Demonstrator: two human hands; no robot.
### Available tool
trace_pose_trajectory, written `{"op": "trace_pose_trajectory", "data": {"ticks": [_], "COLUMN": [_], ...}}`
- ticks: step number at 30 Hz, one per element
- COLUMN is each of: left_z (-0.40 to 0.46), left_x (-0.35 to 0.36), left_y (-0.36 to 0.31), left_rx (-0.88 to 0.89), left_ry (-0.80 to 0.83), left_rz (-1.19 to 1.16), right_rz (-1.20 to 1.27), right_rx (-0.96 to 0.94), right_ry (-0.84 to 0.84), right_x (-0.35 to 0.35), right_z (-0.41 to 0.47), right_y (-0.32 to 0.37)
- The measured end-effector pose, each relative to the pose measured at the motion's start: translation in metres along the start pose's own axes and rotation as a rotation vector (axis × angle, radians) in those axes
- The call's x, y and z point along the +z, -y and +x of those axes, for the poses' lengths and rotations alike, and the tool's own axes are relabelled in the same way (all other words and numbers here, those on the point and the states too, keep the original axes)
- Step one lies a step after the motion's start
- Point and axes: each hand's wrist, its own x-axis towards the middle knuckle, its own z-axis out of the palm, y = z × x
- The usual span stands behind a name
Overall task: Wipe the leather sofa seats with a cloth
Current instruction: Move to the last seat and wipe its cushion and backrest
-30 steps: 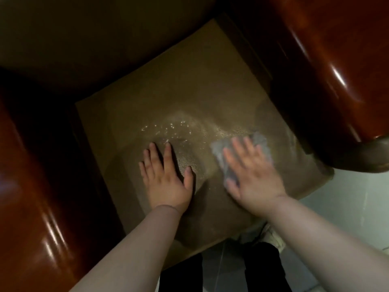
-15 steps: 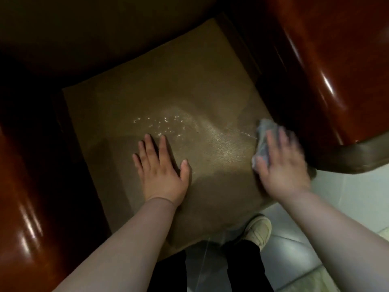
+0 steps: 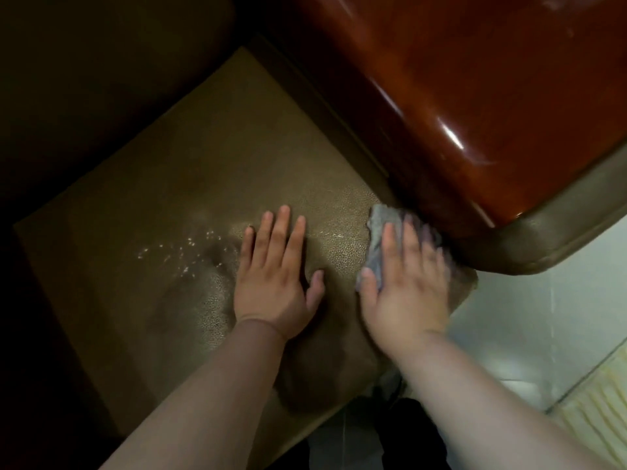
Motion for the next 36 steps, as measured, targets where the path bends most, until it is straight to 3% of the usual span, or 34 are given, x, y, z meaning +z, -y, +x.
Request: {"op": "trace_pose_trajectory", "data": {"ticks": [2, 6, 7, 11, 14, 19, 21, 23, 25, 27, 29, 31, 33, 35, 36], "left_z": [0.0, 0.0, 0.0, 0.001, 0.001, 0.002, 0.005, 0.011, 0.019, 0.026, 0.032, 0.033, 0.032, 0.031, 0.031], "left_x": [0.007, 0.007, 0.006, 0.004, 0.002, -0.023, -0.031, -0.039, -0.044, -0.046, -0.043, -0.037, -0.031, -0.024, -0.021], "left_y": [0.002, 0.005, 0.004, 0.004, 0.004, 0.002, 0.007, 0.021, 0.044, 0.067, 0.081, 0.085, 0.084, 0.085, 0.086], "left_rx": [-0.007, 0.0, -0.001, -0.003, -0.004, 0.006, -0.031, -0.136, -0.25, -0.307, -0.303, -0.29, -0.288, -0.288, -0.286], "left_ry": [-0.019, -0.033, -0.034, -0.022, 0.037, 0.131, 0.129, 0.065, 0.06, 0.056, 0.075, 0.075, 0.038, 0.016, 0.002], "left_rz": [-0.001, -0.004, -0.009, -0.019, 0.01, -0.034, -0.081, -0.093, -0.09, -0.088, -0.087, -0.085, -0.079, -0.044, -0.033], "right_rz": [-0.015, -0.123, -0.136, -0.041, -0.086, -0.136, -0.084, -0.004, -0.055, -0.058, -0.098, -0.129, -0.044, 0.067, 0.023], "right_rx": [-0.153, -0.487, -0.479, -0.156, -0.337, -0.604, -0.492, -0.25, -0.203, -0.451, -0.718, -0.803, -0.58, -0.237, -0.187], "right_ry": [0.051, 0.114, 0.111, 0.069, 0.137, 0.26, 0.24, 0.214, 0.103, 0.075, 0.194, 0.168, 0.067, 0.153, 0.123], "right_x": [0.009, -0.011, -0.017, -0.026, -0.019, -0.035, -0.043, -0.046, -0.035, -0.022, -0.024, -0.031, -0.042, -0.046, -0.043], "right_z": [-0.006, 0.024, 0.037, 0.056, 0.035, 0.057, 0.087, 0.107, 0.101, 0.073, 0.063, 0.09, 0.13, 0.155, 0.153], "right_y": [0.018, -0.02, -0.028, -0.001, 0.028, 0.008, 0.006, 0.023, 0.052, 0.069, 0.064, 0.054, 0.051, 0.062, 0.075]}}
